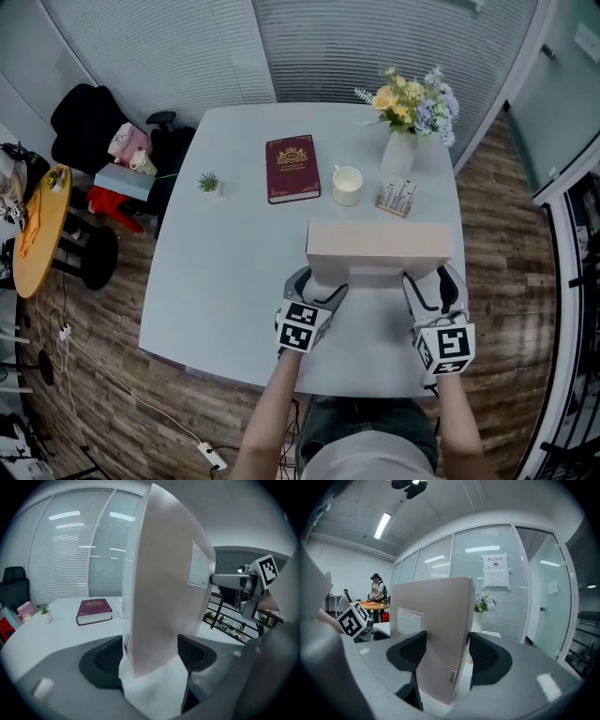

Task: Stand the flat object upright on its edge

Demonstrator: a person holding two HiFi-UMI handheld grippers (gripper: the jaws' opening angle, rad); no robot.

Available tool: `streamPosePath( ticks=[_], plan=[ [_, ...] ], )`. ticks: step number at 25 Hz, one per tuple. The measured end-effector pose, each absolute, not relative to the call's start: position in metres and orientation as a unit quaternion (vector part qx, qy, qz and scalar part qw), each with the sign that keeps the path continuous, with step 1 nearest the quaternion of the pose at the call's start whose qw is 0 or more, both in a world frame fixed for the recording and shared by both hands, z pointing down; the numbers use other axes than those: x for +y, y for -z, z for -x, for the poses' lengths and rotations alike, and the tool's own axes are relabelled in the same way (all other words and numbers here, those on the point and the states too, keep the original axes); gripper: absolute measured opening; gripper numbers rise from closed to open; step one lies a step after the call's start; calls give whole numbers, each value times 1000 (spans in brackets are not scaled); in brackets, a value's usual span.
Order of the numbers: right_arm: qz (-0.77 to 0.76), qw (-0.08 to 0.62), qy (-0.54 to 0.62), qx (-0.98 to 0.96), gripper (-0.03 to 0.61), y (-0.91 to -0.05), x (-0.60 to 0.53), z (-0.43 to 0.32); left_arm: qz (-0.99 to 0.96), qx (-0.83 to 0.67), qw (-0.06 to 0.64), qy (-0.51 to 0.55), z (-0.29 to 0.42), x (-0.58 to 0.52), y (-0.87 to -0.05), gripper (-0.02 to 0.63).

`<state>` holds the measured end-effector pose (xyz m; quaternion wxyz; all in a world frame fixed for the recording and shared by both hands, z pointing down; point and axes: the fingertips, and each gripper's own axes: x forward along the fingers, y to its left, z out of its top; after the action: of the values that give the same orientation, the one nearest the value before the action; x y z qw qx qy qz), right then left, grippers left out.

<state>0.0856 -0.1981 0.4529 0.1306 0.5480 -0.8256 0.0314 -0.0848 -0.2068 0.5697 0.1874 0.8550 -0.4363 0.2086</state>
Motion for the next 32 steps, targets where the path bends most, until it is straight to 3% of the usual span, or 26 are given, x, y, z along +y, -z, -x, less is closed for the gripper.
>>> streamPosePath(
  ticks=[7,10,19,24,32],
  plan=[
    [-557,137,-24,-819,323,-451,-194,-86,-851,-447,196,-192,86,-192,-565,367],
    [-560,134,-23,-817,368,-449,-191,-85,-847,-457,198,-184,92,-186,-562,367],
    [-579,126,-21,-805,423,-443,-181,-87,-847,-475,186,-149,105,-172,-533,367],
    [-599,106,-16,-793,422,-428,-177,-90,-846,-498,160,-100,116,-170,-493,365],
    [-626,66,-2,-777,345,-396,-164,-94,-847,-519,107,-25,132,-168,-417,315]
  ],
)
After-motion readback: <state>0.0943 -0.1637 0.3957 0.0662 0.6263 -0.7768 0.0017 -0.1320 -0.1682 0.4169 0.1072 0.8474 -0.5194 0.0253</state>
